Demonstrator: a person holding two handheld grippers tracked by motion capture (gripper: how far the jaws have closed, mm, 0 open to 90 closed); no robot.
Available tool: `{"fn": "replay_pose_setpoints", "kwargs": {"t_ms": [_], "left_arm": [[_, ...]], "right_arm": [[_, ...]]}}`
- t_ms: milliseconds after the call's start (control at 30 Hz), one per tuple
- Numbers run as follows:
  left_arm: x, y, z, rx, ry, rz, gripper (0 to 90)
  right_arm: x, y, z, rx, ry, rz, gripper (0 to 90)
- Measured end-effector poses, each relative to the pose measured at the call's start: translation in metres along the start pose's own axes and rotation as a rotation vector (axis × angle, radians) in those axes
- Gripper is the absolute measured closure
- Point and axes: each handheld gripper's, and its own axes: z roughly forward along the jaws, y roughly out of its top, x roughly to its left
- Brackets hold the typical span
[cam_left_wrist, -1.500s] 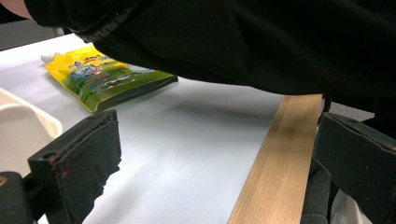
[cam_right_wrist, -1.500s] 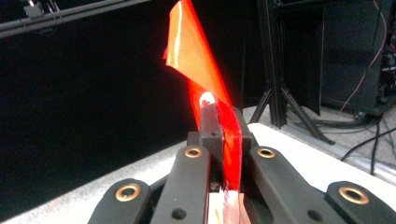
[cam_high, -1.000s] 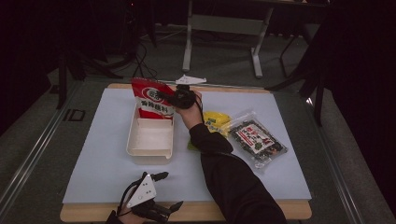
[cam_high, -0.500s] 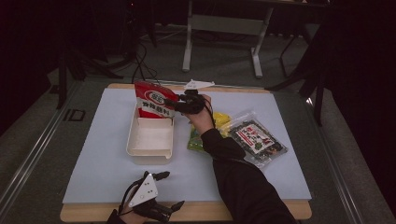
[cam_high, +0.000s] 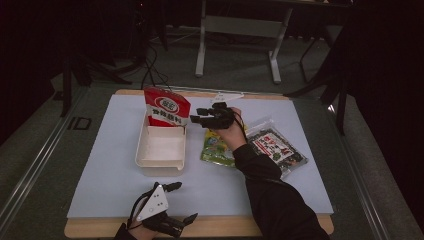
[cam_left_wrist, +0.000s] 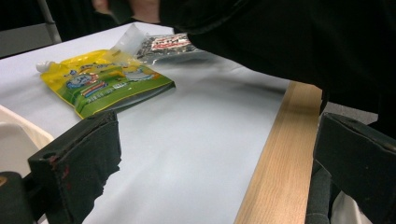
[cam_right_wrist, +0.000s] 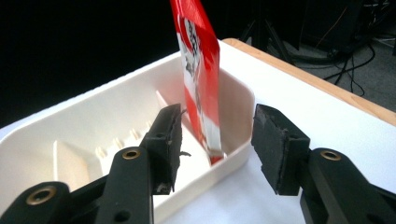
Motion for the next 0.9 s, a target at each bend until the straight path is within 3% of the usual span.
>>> {"fn": "replay_pose_setpoints", "kwargs": {"t_ms": [433,900], "left_arm": [[0.001,-0.003,0.002,0.000,0.007,-0.001,2.1],[0.001,-0.005,0.005,0.009,0.004,-0.003,2.1]], "right_arm": [[-0.010,-0.016,-0.045,0.018,-0.018,0.008,54.1],[-0.041,-0.032,-0.108,0.026,-0.113,0.003,71.1]]}}
